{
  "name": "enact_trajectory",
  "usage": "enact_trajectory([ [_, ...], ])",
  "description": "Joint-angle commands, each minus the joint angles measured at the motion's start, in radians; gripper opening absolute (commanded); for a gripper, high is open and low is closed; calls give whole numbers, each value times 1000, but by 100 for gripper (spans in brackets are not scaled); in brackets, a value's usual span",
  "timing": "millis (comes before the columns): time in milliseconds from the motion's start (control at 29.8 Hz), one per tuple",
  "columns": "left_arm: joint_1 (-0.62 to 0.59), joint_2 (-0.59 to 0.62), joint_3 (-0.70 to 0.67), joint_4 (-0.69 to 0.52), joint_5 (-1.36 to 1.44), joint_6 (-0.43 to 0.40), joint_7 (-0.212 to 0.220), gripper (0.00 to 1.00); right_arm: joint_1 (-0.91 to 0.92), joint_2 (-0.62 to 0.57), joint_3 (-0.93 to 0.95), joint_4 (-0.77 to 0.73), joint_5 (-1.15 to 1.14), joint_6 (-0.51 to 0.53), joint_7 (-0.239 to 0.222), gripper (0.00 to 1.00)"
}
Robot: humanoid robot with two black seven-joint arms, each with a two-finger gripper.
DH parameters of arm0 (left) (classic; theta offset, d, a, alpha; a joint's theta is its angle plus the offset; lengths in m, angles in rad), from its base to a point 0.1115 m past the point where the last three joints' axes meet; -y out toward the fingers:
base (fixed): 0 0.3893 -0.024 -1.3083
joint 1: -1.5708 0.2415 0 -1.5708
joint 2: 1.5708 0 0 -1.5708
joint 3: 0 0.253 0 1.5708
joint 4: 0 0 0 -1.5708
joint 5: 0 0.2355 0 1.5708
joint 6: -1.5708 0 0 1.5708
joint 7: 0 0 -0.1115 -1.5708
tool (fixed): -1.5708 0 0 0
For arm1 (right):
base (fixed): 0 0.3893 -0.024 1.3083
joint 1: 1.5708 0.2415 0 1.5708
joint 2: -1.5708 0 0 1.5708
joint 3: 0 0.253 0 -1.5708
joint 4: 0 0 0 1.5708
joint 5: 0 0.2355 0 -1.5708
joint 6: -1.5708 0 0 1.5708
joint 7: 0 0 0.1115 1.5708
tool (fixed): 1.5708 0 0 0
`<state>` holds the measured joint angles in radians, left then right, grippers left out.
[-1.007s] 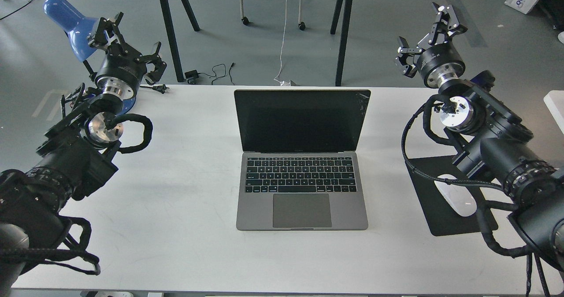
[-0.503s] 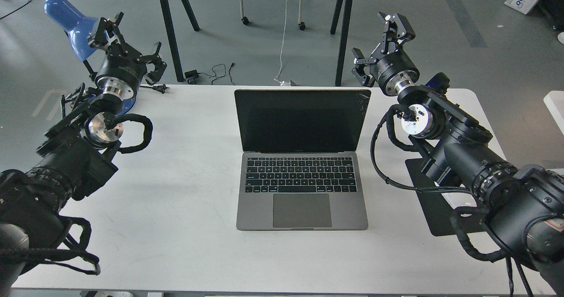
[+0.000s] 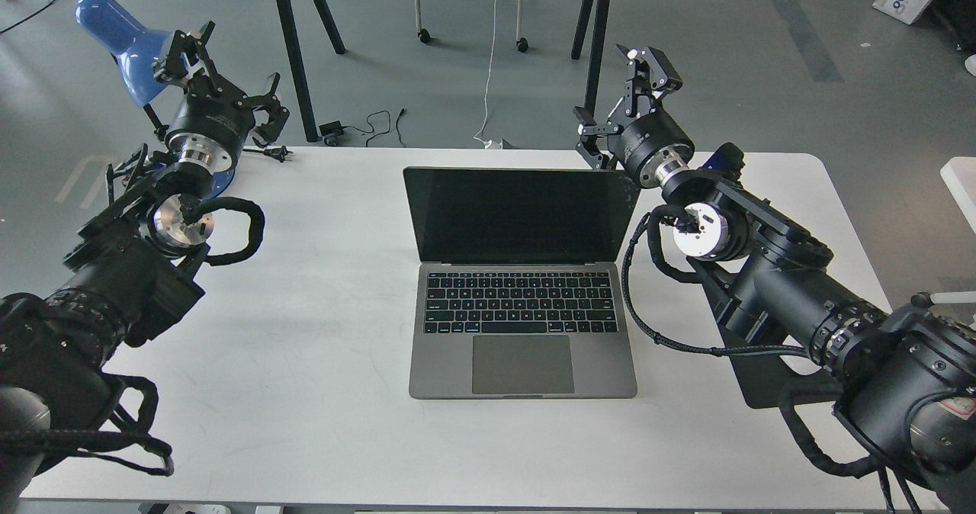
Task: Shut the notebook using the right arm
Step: 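Bring the right gripper over the top edge of the laptop screen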
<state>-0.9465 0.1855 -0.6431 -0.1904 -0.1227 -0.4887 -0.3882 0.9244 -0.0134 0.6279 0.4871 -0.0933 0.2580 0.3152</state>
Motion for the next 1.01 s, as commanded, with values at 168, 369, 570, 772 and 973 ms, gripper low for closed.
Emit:
enact_trajectory([
  [168, 0, 0, 0, 0, 0, 0, 0, 100, -39, -102, -91, 162, -2, -9, -33, 100],
  [369, 0, 0, 0, 0, 0, 0, -1, 100, -68, -160, -96, 269, -2, -16, -36, 100],
  [570, 0, 0, 0, 0, 0, 0, 0, 100, -108, -230, -97, 379, -6, -29, -39, 100],
  [772, 0, 0, 0, 0, 0, 0, 0, 100, -144, -269, -100, 435, -11, -29, -47, 100],
  [973, 0, 0, 0, 0, 0, 0, -1, 100, -151, -298, -146, 481, -12, -29, -47, 100],
])
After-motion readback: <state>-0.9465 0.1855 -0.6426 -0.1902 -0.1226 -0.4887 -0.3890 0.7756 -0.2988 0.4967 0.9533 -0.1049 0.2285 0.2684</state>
